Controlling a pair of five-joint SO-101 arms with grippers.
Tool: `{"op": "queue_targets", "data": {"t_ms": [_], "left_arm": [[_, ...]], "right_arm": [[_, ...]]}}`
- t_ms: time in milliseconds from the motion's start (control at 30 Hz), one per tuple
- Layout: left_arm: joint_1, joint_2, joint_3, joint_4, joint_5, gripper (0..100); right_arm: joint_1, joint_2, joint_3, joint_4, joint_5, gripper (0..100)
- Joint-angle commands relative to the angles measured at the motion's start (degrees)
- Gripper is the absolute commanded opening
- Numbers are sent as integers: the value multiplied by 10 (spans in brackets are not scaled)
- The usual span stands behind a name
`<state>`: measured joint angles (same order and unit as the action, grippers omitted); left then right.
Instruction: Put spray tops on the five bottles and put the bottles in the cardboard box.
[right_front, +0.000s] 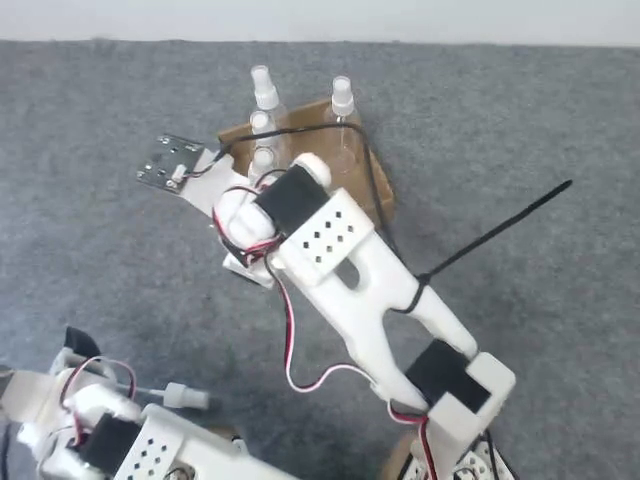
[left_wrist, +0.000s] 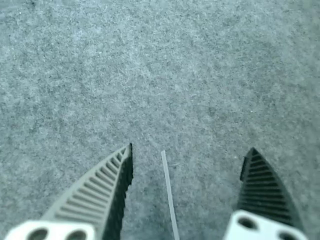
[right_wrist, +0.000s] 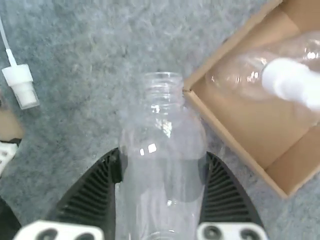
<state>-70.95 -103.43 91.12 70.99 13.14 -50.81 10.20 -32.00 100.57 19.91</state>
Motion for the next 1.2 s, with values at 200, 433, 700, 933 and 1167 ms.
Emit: {"op": "queue_targets", "data": {"t_ms": [200, 433, 700, 933, 1167], "left_arm": [[6, -11, -2, 1, -4, 326], [6, -11, -1, 1, -4, 326], [6, -11, -1, 1, -4, 326], [7, -11, -1, 0, -4, 326], [7, -11, -6, -3, -4, 326]], "right_arm": [[9, -183, 187, -30, -10, 69], [22, -298, 350, -130, -10, 69], [91, -371, 487, -231, -11, 69], [138, -386, 546, -285, -54, 69], [183, -386, 587, -301, -69, 69]]}}
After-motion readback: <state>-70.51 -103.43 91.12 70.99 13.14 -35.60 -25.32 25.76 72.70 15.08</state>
